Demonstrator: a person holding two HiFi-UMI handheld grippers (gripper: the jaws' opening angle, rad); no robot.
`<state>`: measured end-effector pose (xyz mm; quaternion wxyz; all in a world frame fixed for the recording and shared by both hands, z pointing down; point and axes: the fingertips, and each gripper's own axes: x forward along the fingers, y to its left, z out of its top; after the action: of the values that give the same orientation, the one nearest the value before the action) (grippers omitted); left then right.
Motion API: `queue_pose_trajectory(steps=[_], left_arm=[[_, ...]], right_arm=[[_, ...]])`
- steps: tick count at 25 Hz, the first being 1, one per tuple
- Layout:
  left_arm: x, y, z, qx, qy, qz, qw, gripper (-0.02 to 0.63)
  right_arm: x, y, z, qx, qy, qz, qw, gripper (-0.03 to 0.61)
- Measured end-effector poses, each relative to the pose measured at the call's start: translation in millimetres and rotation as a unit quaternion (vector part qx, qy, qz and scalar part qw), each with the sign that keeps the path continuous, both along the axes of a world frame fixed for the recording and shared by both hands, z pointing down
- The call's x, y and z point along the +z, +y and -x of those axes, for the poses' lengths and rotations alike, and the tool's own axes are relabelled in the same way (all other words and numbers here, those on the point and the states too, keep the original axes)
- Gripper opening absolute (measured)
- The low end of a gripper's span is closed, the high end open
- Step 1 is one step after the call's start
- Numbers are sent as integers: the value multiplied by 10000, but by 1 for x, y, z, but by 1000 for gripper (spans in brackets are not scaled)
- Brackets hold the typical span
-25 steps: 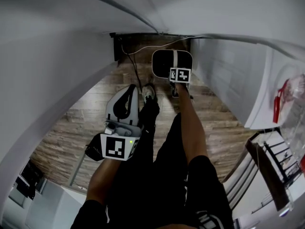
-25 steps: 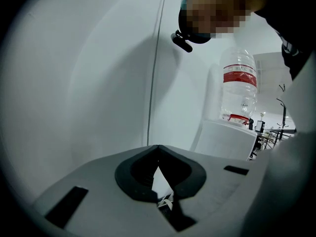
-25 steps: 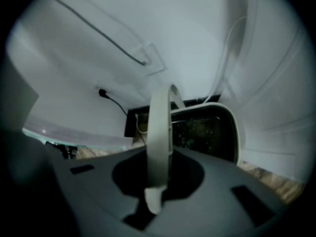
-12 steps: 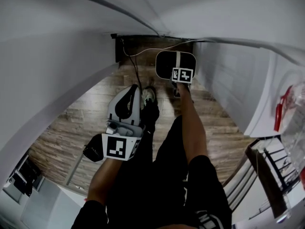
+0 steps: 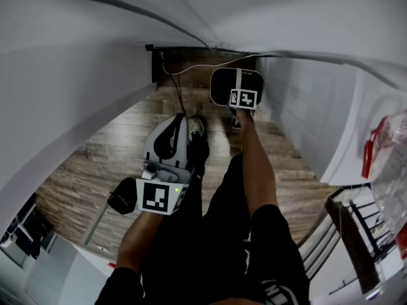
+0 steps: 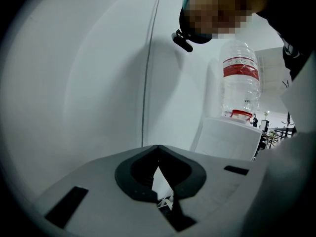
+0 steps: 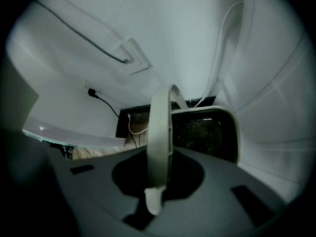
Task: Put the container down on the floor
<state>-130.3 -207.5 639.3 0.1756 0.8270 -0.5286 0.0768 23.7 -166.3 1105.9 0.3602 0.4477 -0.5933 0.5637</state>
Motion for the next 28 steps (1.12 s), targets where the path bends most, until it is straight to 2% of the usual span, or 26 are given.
queue_pose_trajectory(steps=[8,13,22,28], left_arm=[[4,4,-6,-28,1,54,10000,28],[2,9,-10,-22,12,69,10000,28],[3,17,-9,-60,19,108,9999,28],[0,21,-8,-67,24,107,9999,28]], right_arm=[[1,3,-5,92,-102,-51,9999,40],[8,15,-11,82,156,73,9998,40],[9,15,-28,79,501,34,9987,40],[7,15,-32,61,532,-15,9986,40]])
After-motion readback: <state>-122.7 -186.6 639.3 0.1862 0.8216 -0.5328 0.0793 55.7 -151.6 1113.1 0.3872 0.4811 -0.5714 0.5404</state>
